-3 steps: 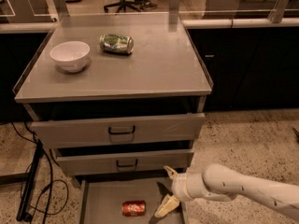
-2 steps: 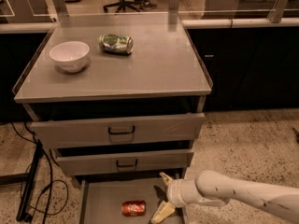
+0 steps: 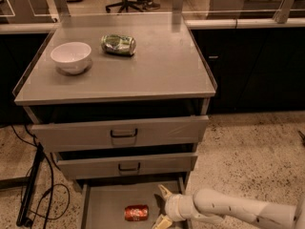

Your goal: Pick coke can from bottom drawer and place on counter

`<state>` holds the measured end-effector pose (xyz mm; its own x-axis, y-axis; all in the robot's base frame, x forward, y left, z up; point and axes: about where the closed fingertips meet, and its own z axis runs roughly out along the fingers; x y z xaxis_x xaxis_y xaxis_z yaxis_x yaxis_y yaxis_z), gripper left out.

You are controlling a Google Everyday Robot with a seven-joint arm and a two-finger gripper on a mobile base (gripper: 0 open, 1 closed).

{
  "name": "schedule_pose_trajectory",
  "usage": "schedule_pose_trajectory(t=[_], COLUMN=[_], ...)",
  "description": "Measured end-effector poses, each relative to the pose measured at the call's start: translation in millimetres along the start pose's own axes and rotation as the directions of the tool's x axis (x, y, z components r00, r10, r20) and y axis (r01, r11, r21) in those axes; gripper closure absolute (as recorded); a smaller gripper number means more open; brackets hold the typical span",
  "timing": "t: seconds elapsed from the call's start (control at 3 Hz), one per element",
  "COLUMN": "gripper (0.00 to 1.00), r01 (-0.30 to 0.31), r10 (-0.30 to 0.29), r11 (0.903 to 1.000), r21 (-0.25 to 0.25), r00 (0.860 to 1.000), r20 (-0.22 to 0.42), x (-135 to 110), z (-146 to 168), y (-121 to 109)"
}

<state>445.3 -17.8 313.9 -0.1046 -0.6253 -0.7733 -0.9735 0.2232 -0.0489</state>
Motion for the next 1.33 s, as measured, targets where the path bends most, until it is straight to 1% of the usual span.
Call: schedule_pose_trajectory(t=[0.33, 0.67, 1.0, 1.33], gripper=[0.00, 0.00, 0.00, 0.00], r01=[-0.042, -0.096, -0.097, -0.130], r10=[0.042, 0.098, 0.098, 0.135], r11=[0.9990, 0.9950, 0.9950, 0.9892], r21=[-0.017, -0.024, -0.024, -0.067], r00=[0.998, 0.993, 0.993, 0.988], r20=[0.039, 0.065, 0.065, 0.072], x=[23.6, 51.0, 51.1, 60.8], z=[33.9, 66.2, 66.4, 100.9], y=[1.2, -7.4, -7.4, -4.5])
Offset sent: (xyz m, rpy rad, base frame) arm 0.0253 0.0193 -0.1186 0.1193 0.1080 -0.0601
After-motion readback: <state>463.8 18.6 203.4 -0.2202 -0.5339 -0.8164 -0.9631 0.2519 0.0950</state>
